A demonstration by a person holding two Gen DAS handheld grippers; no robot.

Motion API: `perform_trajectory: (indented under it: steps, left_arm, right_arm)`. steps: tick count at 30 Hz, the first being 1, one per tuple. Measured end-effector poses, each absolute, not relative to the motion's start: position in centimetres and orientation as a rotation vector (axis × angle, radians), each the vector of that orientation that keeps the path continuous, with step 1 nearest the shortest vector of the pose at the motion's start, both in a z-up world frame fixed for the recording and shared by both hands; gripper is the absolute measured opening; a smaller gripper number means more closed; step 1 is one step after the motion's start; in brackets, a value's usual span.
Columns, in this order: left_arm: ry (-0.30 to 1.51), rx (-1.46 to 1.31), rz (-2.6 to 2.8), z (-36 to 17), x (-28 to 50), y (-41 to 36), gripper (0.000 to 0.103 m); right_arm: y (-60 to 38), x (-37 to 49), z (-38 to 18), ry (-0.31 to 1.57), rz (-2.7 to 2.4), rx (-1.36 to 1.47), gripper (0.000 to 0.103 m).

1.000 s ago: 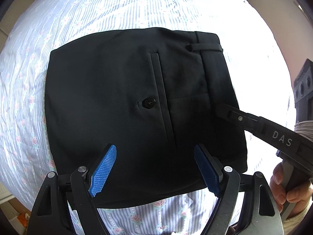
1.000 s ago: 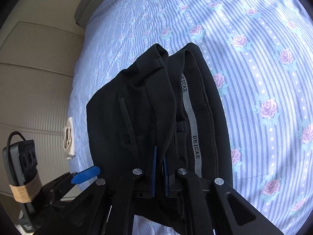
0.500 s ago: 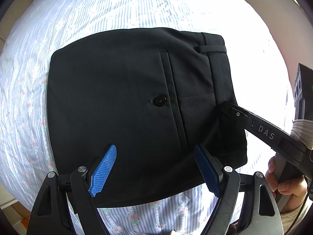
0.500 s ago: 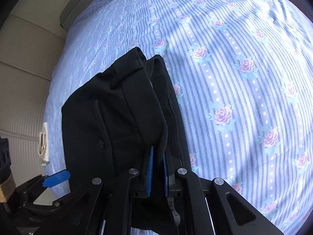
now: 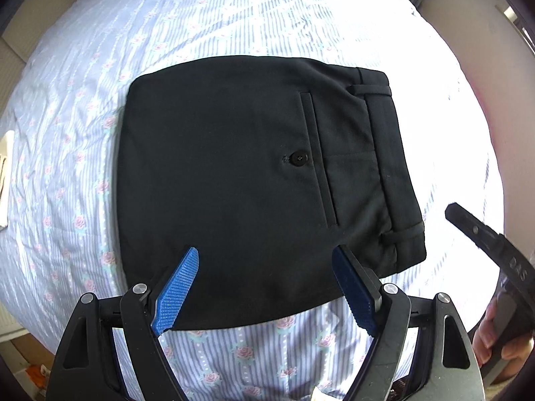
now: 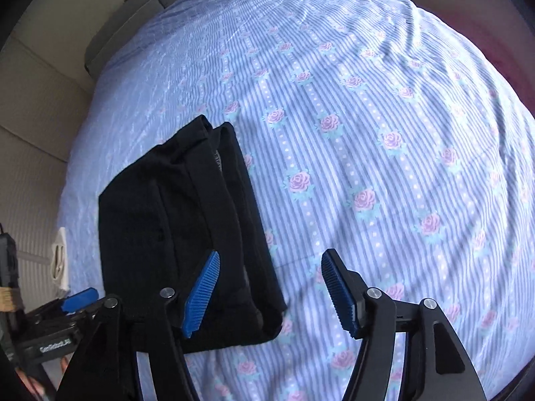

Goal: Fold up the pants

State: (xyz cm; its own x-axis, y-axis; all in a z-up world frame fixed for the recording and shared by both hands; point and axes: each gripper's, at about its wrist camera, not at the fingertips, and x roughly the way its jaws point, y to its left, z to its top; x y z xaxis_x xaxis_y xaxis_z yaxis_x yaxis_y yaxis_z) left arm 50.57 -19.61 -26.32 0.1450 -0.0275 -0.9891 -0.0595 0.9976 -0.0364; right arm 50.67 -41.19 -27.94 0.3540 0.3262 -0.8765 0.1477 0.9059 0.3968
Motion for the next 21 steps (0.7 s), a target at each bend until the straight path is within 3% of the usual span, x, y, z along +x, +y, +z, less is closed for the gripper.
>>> perform_trajectory:
  steps: [4, 12, 21]
  left_arm:
    - [1.39, -0.036, 0.051, -25.9, 48.7, -19.6, 0.085]
    - [1.403, 0.036, 0.065, -27.0, 45.1, -19.6, 0.085]
    - [1.376, 0.094, 0.009, -29.4, 42.2, -19.8, 0.085]
  right_arm:
    - [-40.6, 47.4, -28.4, 1.196, 0.166, 0.577, 0.069]
    - [-37.9, 43.2, -35.2, 1.21, 0.226, 0.88, 0.07]
    - [-37.3, 41.5, -38.7, 1.049, 0.188, 1.0, 0.076]
